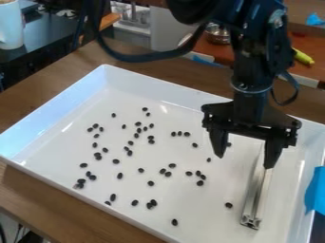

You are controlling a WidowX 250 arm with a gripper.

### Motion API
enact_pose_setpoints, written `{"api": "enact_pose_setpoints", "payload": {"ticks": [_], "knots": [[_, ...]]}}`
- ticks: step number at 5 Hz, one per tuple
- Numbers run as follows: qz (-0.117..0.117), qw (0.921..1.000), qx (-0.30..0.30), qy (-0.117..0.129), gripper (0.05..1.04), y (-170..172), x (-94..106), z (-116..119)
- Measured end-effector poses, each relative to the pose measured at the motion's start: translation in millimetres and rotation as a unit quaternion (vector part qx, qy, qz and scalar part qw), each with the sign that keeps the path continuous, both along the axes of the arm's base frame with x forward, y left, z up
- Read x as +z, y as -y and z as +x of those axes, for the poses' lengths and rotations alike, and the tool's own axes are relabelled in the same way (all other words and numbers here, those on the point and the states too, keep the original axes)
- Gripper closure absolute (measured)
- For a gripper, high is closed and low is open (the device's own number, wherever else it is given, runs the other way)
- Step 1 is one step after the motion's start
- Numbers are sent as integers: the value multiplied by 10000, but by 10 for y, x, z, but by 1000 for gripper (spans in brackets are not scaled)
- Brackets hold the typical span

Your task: Sweep into pile

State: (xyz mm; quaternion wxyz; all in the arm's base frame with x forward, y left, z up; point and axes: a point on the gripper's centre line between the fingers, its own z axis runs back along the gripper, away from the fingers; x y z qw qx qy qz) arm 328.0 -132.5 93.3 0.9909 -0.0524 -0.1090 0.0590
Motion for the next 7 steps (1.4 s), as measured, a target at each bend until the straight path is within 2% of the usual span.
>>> {"api": "enact_pose_setpoints", "payload": {"ticks": [1,4,5,6,7], "knots": [[-121,9999,39,-111,93,-9,-80,15],[-8,10000,-54,14,93,133,-164,-69],[93,9999,-58,33,93,202,-219,-89],[296,9994,-2,-150,119,173,-393,-91],[408,9991,38,-80,389,142,-412,0]]}}
